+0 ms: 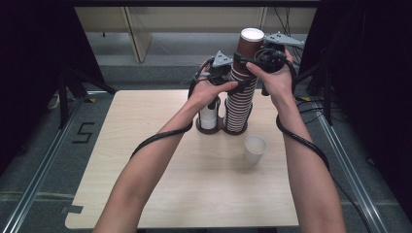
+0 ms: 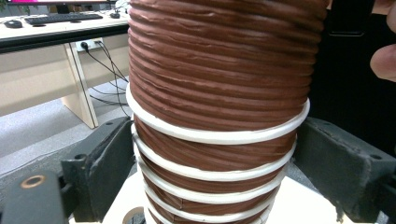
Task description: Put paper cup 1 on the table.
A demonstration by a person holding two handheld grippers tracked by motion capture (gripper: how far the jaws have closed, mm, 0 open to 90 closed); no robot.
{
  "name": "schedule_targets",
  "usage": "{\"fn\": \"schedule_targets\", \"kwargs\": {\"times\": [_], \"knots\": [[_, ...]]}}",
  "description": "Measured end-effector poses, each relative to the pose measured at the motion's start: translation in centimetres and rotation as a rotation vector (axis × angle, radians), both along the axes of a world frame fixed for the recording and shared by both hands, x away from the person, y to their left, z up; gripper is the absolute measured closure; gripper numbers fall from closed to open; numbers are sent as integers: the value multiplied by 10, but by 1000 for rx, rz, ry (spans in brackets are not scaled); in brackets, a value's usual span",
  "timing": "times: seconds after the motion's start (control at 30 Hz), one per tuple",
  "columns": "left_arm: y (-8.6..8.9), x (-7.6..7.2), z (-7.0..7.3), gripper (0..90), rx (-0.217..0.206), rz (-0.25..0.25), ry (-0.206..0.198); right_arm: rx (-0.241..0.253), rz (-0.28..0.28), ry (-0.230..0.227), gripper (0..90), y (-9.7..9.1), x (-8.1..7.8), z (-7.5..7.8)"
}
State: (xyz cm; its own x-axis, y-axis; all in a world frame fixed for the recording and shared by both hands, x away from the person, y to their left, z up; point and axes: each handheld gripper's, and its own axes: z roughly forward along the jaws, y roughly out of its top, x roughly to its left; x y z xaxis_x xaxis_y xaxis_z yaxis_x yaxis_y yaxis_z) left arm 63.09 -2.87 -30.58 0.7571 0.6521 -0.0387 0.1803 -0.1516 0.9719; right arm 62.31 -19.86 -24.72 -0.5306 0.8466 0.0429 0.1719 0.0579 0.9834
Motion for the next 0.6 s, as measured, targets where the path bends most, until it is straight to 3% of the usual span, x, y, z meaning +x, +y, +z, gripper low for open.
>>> {"fn": "schedule_targets", "kwargs": {"times": [0.1,0.6], "knots": [[0,0,0,116,2,0,1,16,-34,-20,158,-1,0,-2],[0,0,1,118,7,0,0,49,-42,-59,176,-2,-3,12]]}}
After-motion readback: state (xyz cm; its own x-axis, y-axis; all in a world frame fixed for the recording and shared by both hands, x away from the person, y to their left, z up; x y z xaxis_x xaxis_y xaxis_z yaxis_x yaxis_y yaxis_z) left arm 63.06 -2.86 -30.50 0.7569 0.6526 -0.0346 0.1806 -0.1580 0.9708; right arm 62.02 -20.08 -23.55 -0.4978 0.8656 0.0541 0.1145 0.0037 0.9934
